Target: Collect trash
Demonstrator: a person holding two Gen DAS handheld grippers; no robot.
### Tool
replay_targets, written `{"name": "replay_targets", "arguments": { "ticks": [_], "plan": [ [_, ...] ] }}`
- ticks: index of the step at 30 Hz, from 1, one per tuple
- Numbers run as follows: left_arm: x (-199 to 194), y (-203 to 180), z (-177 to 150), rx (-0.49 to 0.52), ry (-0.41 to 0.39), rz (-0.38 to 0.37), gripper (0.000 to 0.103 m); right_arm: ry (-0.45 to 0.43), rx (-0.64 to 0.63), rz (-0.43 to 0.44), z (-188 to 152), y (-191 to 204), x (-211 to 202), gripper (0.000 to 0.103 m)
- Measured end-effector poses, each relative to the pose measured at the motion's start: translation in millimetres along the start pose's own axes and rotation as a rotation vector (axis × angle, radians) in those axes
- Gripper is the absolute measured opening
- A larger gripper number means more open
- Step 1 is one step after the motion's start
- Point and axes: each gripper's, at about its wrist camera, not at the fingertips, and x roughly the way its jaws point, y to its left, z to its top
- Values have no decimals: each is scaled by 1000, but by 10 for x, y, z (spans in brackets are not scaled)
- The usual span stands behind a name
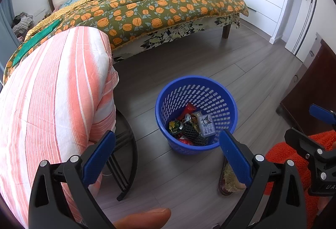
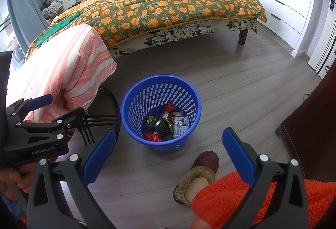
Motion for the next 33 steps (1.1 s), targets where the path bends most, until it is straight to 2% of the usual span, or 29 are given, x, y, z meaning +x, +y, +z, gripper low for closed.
{"name": "replay_targets", "arguments": {
  "ticks": [33],
  "plan": [
    [-14, 3, -17, -10, -11, -3, 98, 4, 1, -4, -10, -7, 27, 98]
  ]
}}
